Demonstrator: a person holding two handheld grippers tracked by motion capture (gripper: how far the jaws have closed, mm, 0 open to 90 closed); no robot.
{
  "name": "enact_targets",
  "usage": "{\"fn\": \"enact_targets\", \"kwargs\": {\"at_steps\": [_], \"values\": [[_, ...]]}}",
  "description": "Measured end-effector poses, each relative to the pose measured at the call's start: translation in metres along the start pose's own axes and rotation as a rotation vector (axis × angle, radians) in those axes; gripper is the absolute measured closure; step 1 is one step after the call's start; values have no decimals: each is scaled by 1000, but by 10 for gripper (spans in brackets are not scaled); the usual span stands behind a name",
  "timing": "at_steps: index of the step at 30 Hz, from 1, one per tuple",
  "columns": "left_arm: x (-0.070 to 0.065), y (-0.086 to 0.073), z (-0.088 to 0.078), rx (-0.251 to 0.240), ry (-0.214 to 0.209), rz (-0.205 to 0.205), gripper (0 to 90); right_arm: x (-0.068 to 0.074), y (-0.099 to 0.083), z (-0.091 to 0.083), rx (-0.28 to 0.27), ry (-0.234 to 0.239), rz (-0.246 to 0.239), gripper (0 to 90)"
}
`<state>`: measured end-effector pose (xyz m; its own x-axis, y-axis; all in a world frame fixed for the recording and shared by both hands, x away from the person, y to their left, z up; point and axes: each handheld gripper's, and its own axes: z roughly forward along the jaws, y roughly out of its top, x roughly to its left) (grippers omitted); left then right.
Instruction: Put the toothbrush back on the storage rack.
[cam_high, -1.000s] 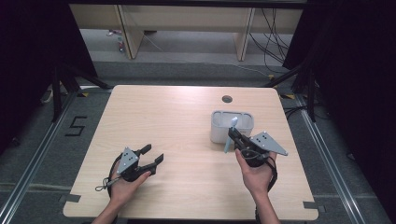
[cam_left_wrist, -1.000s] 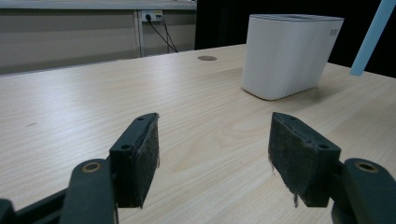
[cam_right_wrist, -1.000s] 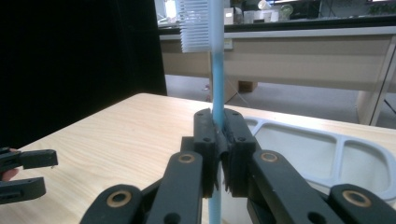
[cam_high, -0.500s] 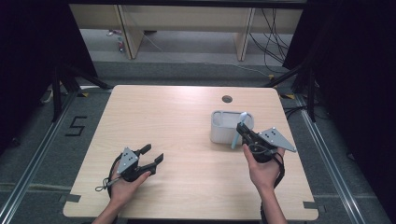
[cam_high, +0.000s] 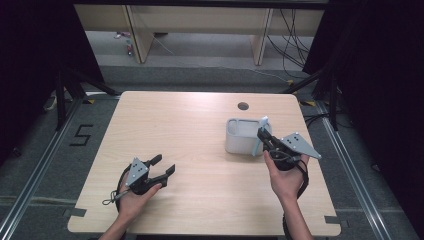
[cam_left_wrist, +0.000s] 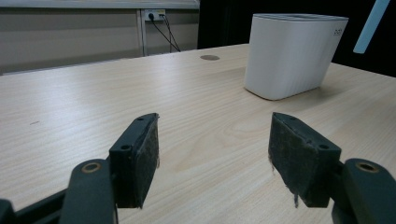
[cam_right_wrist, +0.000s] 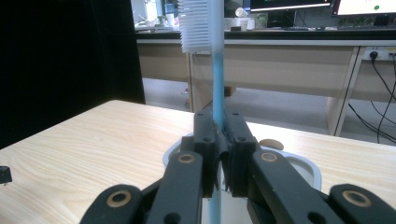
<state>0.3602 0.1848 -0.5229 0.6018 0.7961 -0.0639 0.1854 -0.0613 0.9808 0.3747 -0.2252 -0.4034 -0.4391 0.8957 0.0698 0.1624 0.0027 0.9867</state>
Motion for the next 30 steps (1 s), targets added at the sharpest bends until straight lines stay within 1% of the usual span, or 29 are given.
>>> {"fn": "enact_targets", "kwargs": {"at_steps": [1,2,3,4,5,6,7,9,11,12,13,14,15,16,17,19,20,21,22,24,26,27,28,29,30], "values": [[0,0,0,-5,-3,0,333,-1,1,-1,6,3,-1,858],[0,0,0,-5,-3,0,333,-2,2,0,-8,-4,-14,858],[-1,0,0,-5,-3,-1,333,-2,2,0,-8,-4,-14,858],[-1,0,0,-6,-3,-2,332,-2,2,0,-14,0,-1,858],[-1,0,0,-6,-3,-3,332,-4,4,0,-19,0,-19,858],[-1,0,1,-12,-5,-5,332,-4,6,-1,-9,-13,-6,858],[0,-1,1,-23,-11,-9,332,-5,7,0,-23,-14,-5,858],[0,-1,2,-23,-12,-10,330,-6,9,-1,-23,-21,-4,858],[-1,-1,1,-20,-9,-10,329,-6,11,-1,-22,-23,-9,858],[-1,0,0,-1,0,-6,329,-8,13,-1,-35,-24,-7,857],[-1,0,0,-5,-2,-7,328,-8,15,-1,-38,-20,3,858],[-1,-1,1,-21,-9,-9,328,-8,15,-1,-38,-20,3,858],[-1,-1,2,-22,-11,-10,329,-10,18,-2,-40,-33,4,858],[-1,0,0,-1,-1,-6,329,-10,18,-2,-40,-33,4,858],[-1,0,0,-3,-2,-7,328,-12,20,-2,-49,-38,-1,858],[-2,0,0,-5,-1,-7,328,-13,21,-2,-51,-41,-7,858],[-2,0,0,-5,-1,-5,329,-13,22,-2,-58,-40,9,858],[-2,0,0,-4,-2,-5,328,-14,24,-3,-44,-50,5,857],[-2,0,0,-4,-2,-6,328,-14,24,-3,-44,-50,5,857],[-1,-1,1,-17,-7,-9,328,-16,26,-2,-65,-54,-9,858],[-2,-1,1,-19,-8,-9,328,-17,27,-1,-62,-49,-1,857],[-2,0,1,-10,-5,-8,328,-17,28,-1,-60,-55,-8,858],[-2,0,0,-4,-3,-7,328,-18,29,0,-72,-56,-15,858],[-1,0,0,-5,-4,-7,328,-18,29,0,-72,-56,-15,858],[-1,-1,2,-23,-12,-11,328,-18,29,0,-60,-60,-4,858]]}}
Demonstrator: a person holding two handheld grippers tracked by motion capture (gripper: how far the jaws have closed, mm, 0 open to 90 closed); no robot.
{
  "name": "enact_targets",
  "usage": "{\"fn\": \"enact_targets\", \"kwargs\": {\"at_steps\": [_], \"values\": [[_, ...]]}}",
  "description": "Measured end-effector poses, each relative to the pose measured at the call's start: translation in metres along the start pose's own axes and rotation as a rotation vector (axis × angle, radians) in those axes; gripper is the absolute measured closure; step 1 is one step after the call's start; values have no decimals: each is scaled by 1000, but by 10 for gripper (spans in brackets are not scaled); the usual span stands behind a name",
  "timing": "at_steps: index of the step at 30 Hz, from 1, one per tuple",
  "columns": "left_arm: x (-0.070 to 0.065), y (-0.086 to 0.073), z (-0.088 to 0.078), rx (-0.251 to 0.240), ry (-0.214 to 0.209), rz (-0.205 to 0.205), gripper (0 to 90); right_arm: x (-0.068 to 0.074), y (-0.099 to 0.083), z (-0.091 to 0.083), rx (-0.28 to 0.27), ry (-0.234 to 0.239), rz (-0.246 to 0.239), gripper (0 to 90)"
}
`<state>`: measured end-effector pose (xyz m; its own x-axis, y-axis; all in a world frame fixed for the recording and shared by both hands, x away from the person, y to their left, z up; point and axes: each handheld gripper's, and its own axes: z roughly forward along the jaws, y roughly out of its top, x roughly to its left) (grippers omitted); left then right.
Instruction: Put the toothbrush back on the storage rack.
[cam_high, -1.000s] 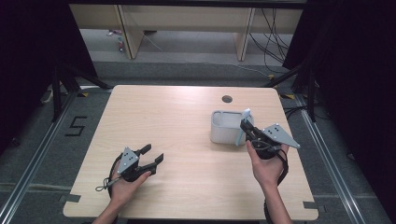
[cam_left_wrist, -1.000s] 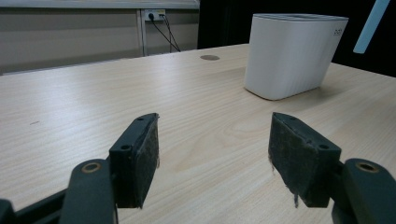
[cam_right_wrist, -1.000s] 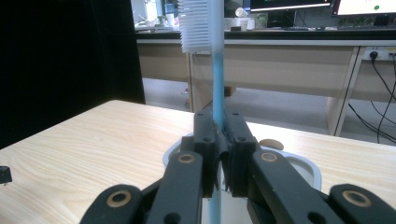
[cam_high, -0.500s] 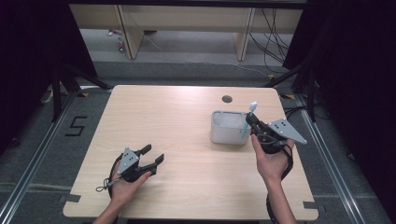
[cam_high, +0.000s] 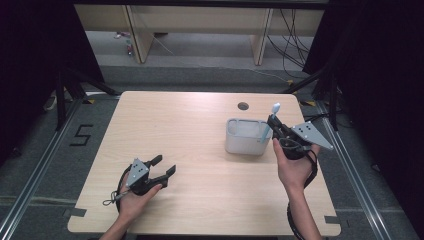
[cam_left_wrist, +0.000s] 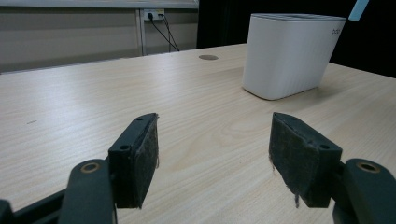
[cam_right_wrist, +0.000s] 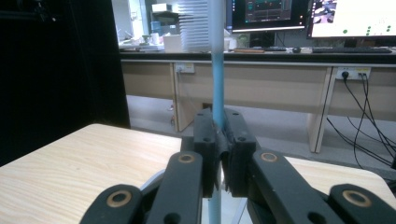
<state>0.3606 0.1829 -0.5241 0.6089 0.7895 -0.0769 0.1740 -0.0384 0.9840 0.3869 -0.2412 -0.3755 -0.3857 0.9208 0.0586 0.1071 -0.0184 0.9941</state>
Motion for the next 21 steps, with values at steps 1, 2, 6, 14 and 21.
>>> {"fn": "enact_targets", "kwargs": {"at_steps": [1,2,6,14,21], "values": [[0,0,0,4,1,0,328,-1,1,1,-16,-5,-3,858],[0,1,-1,16,7,2,328,-1,1,1,-16,-5,-3,858],[0,0,0,-1,0,-2,328,-3,6,3,-22,-8,5,858],[0,0,0,-2,0,-2,328,-3,12,5,-25,-11,10,857],[1,1,-2,18,8,-4,328,-7,16,9,-33,-23,-18,857]]}}
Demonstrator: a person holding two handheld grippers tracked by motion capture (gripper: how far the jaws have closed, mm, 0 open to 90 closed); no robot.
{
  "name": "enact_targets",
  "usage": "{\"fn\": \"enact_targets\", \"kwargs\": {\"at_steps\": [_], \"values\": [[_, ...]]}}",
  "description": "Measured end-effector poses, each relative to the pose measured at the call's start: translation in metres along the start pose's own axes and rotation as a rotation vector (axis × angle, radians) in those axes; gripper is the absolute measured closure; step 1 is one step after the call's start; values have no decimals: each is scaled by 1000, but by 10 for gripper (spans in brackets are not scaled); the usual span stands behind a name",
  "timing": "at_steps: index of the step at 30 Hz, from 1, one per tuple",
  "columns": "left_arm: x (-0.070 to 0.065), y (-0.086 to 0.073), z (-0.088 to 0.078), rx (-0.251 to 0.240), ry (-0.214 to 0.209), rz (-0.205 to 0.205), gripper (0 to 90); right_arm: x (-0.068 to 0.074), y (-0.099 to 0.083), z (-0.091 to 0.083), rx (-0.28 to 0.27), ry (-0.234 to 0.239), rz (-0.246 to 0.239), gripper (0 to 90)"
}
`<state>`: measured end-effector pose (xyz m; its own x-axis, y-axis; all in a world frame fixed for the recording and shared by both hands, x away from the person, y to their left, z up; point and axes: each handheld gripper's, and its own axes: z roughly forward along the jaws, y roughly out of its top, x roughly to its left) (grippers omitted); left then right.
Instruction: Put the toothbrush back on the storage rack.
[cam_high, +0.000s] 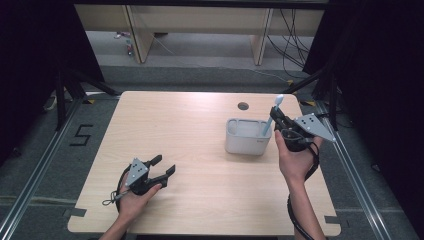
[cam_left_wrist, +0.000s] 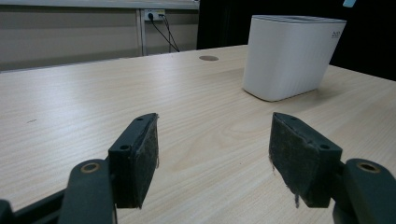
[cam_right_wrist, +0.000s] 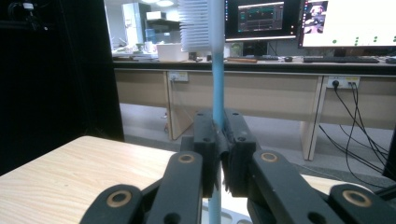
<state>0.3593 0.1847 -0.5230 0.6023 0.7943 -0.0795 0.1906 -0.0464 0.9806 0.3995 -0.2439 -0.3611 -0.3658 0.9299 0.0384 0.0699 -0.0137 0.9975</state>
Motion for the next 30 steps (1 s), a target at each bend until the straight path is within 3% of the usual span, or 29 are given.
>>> {"fn": "enact_targets", "kwargs": {"at_steps": [2,5,11,17,19,30], "values": [[0,0,0,1,0,1,328,1,0,2,-2,-4,18,858],[0,-1,2,-20,-10,-3,328,-2,1,3,8,-15,11,858],[0,0,0,2,0,-1,328,-5,1,6,-10,-26,14,857],[0,-1,2,-22,-5,-3,328,-6,3,10,-12,-32,16,857],[0,0,0,-1,0,-1,328,-6,4,11,-5,-34,13,858],[0,0,0,1,-1,0,327,-10,-2,19,17,-49,5,857]]}}
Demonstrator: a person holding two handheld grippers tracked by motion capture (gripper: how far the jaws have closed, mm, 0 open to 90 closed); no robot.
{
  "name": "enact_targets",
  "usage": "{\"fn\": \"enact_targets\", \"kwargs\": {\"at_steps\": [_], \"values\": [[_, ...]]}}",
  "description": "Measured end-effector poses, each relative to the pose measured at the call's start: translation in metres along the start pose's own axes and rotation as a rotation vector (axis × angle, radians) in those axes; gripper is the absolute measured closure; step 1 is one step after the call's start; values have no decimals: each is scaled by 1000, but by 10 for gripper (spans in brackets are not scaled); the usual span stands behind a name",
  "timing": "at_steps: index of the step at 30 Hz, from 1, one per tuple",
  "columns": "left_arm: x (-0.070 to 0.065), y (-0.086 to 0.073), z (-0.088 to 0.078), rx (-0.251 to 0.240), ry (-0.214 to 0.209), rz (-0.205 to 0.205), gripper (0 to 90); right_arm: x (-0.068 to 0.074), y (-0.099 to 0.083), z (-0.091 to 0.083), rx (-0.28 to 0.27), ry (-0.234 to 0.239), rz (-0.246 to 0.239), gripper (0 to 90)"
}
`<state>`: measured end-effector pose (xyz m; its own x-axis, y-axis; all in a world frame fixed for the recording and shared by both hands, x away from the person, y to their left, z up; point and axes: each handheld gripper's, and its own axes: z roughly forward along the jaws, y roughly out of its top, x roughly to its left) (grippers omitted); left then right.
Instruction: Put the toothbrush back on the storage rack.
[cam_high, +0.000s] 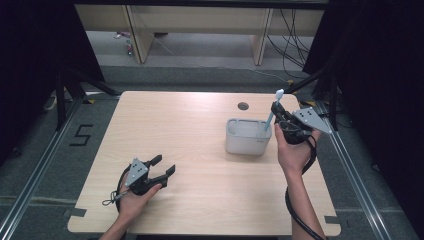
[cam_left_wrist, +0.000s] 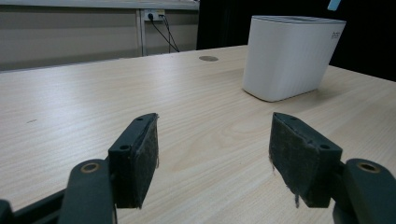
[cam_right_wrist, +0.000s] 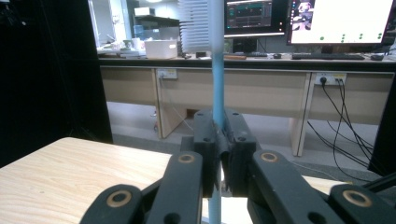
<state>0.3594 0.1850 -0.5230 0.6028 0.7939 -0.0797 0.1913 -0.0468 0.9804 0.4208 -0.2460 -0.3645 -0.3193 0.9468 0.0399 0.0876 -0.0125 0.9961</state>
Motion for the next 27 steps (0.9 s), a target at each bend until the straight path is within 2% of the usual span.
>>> {"fn": "enact_targets", "kwargs": {"at_steps": [7,16,21,22,26,27], "values": [[0,0,0,-1,0,-2,328,-1,-4,4,0,-6,14,857],[0,0,0,0,1,-1,328,-4,-10,7,11,-10,5,857],[0,0,0,-5,0,-7,328,-4,-12,9,19,-9,24,857],[0,0,0,-5,0,-6,328,-5,-14,10,15,-21,19,857],[0,0,0,-6,0,-8,328,-5,-16,11,24,-14,24,857],[0,0,0,-6,0,-8,327,-6,-16,12,18,-22,8,857]]}}
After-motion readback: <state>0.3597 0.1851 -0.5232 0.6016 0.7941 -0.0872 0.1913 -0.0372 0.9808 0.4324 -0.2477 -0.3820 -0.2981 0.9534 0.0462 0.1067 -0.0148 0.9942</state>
